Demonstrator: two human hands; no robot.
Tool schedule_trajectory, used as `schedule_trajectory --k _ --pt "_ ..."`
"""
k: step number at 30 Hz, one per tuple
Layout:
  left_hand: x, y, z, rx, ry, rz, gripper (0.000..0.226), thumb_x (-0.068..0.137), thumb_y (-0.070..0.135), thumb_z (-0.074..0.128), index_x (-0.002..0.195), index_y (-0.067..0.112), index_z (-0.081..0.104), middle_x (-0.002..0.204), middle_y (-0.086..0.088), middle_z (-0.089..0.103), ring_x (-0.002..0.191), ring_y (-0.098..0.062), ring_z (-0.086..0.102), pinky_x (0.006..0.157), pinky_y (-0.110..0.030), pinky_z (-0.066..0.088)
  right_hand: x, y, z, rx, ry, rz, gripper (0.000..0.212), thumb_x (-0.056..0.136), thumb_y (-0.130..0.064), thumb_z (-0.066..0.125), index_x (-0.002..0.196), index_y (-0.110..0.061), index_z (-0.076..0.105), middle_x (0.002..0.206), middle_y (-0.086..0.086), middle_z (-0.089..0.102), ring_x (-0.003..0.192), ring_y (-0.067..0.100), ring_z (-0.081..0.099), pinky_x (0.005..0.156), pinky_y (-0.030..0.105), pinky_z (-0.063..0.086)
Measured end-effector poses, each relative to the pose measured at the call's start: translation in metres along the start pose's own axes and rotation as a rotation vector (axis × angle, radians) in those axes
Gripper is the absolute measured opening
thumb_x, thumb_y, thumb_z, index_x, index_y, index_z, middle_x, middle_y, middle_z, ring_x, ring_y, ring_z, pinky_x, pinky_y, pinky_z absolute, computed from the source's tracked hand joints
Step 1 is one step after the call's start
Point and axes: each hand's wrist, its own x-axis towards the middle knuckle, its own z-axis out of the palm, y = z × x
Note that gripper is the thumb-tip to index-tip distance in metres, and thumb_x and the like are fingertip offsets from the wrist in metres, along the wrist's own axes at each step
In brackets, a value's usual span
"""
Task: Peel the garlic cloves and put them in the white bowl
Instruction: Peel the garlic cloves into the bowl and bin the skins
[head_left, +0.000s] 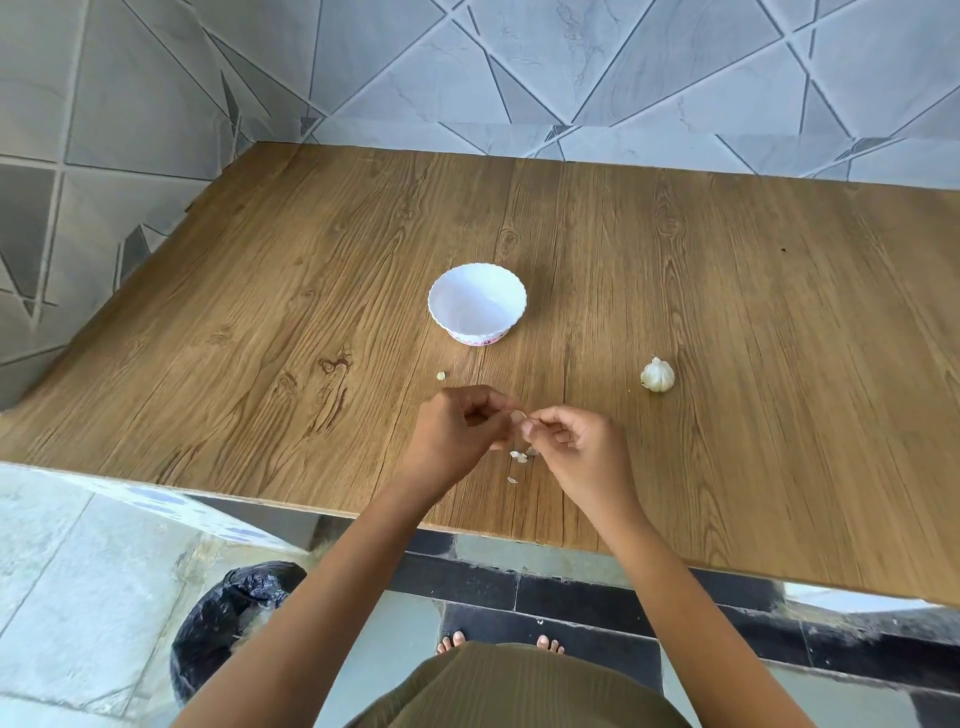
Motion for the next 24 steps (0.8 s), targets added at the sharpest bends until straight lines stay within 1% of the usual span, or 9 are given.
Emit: schedule_trajectory --k 3,6,8,11,13,15,17,21,24 --pt "0.001 0.002 0.001 0.261 0.054 0.176 0.003 0.081 0.008 0.072 0.082 0.01 0.074 0.061 0.001 0.069 0.059 -0.016 0.067 0.065 -0.033 0.057 -0.003 -0.001 0.002 -0.055 0.05 -0.091 0.004 0.082 -0.009 0.071 0.081 -0.006 0.074 0.069 -0.002 0.071 0.061 0.004 0.066 0.058 0.016 0.053" --pt "-0.001 0.004 0.004 0.282 0.07 0.238 0.003 0.081 0.009 0.073 0.081 0.012 0.074 0.062 0.008 0.067 0.058 -0.011 0.066 0.063 -0.029 0.056 -0.001 -0.001 0.0 0.021 0.036 -0.016 0.007 0.081 -0.005 0.069 0.075 -0.004 0.072 0.063 0.001 0.07 0.056 0.006 0.066 0.056 0.025 0.054" --pt "-0.002 0.003 0.004 0.208 0.027 0.187 0.003 0.082 0.009 0.072 0.08 0.012 0.073 0.064 0.001 0.069 0.06 -0.015 0.068 0.065 -0.031 0.058 0.0 0.001 -0.002 0.05 0.003 0.028 0.007 0.08 -0.004 0.069 0.073 -0.005 0.072 0.062 0.0 0.069 0.055 0.009 0.065 0.054 0.028 0.053" --pt "-0.005 0.003 0.004 0.043 -0.039 0.051 0.003 0.083 0.009 0.071 0.08 0.01 0.071 0.069 -0.008 0.071 0.065 -0.023 0.07 0.068 -0.034 0.059 -0.001 0.002 -0.003 -0.034 -0.001 -0.041 0.009 0.079 -0.006 0.069 0.07 -0.006 0.071 0.059 0.0 0.067 0.046 0.004 0.055 0.044 0.016 0.04" --pt "-0.006 0.005 0.004 -0.033 -0.067 0.006 0.003 0.084 0.006 0.069 0.081 0.007 0.07 0.07 -0.008 0.071 0.066 -0.019 0.069 0.065 -0.028 0.059 0.0 0.001 -0.003 -0.052 0.0 -0.057 0.011 0.079 -0.008 0.069 0.068 -0.006 0.07 0.056 0.001 0.065 0.042 0.004 0.049 0.041 0.016 0.034" --pt "-0.007 0.007 0.003 -0.109 -0.09 -0.037 0.004 0.085 0.003 0.067 0.082 0.005 0.069 0.069 -0.006 0.07 0.064 -0.013 0.068 0.062 -0.021 0.056 0.001 0.0 -0.004 -0.007 -0.024 -0.031 0.014 0.08 -0.008 0.068 0.066 -0.006 0.068 0.055 0.0 0.064 0.044 0.004 0.048 0.042 0.023 0.038" --pt "-0.008 0.008 0.003 -0.203 -0.114 -0.088 0.005 0.086 0.002 0.064 0.083 0.003 0.068 0.068 -0.005 0.07 0.063 -0.011 0.068 0.06 -0.019 0.055 0.001 -0.002 -0.006 0.104 -0.073 0.046 0.018 0.082 -0.005 0.065 0.064 -0.008 0.066 0.054 0.0 0.062 0.047 0.01 0.052 0.046 0.029 0.043" --pt "-0.009 0.008 0.003 -0.429 -0.151 -0.225 0.011 0.088 0.002 0.06 0.082 0.004 0.068 0.068 -0.003 0.071 0.062 -0.009 0.067 0.058 -0.017 0.054 0.002 -0.01 -0.009 0.35 -0.134 0.229 0.022 0.085 0.004 0.06 0.064 -0.003 0.063 0.051 -0.001 0.058 0.046 0.006 0.051 0.047 0.019 0.044" --pt "-0.008 0.009 0.002 -0.544 -0.179 -0.328 0.011 0.088 0.002 0.06 0.082 0.004 0.068 0.068 -0.004 0.071 0.06 -0.009 0.067 0.056 -0.016 0.054 0.002 -0.013 -0.01 0.406 -0.151 0.284 0.024 0.086 0.003 0.059 0.063 -0.003 0.062 0.051 -0.001 0.057 0.046 0.006 0.05 0.047 0.017 0.042"
